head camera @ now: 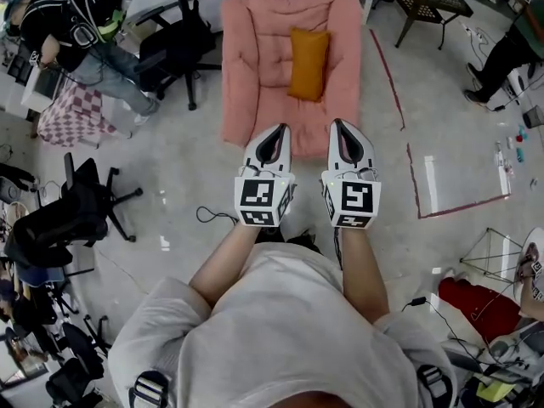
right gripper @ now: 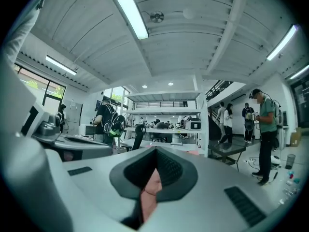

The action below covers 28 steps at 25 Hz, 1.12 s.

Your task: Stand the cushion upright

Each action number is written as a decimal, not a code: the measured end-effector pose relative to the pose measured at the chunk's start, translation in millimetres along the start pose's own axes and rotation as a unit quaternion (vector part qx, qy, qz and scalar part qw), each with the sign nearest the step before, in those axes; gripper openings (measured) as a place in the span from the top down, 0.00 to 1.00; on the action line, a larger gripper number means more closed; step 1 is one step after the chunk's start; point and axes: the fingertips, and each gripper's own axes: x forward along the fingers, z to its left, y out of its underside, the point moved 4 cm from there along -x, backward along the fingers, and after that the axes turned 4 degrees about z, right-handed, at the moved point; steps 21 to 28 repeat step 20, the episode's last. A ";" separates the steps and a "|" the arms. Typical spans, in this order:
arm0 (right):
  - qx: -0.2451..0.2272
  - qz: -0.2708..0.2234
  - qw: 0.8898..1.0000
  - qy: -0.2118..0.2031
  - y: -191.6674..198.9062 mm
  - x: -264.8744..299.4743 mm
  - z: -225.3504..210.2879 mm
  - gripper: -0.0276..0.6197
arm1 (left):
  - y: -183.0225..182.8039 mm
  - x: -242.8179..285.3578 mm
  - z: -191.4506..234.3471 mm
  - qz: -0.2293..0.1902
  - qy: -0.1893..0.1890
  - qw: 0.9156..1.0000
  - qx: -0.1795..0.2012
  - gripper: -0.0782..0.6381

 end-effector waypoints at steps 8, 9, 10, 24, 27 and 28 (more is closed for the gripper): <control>-0.019 -0.004 1.000 -0.006 -23.0 12.5 -9.4 0.95 | -22.6 17.1 -9.3 -0.007 0.012 1.000 -0.001 0.87; -0.020 -0.003 1.000 -0.006 -25.6 14.3 -9.4 0.95 | -24.7 18.5 -8.3 -0.006 0.012 1.000 -0.003 0.87; -0.021 -0.003 1.000 -0.007 -27.6 15.3 -8.8 0.95 | -26.2 18.9 -7.0 -0.006 0.013 1.000 -0.005 0.87; -0.023 -0.009 1.000 -0.001 -25.0 10.4 0.8 0.95 | -17.1 10.6 -5.0 -0.001 0.024 1.000 0.000 0.87; -0.023 -0.009 1.000 -0.001 -25.0 10.4 0.8 0.95 | -17.1 10.6 -5.0 -0.001 0.024 1.000 0.000 0.87; -0.023 -0.009 1.000 -0.001 -25.0 10.4 0.8 0.95 | -17.1 10.6 -5.0 -0.001 0.024 1.000 0.000 0.87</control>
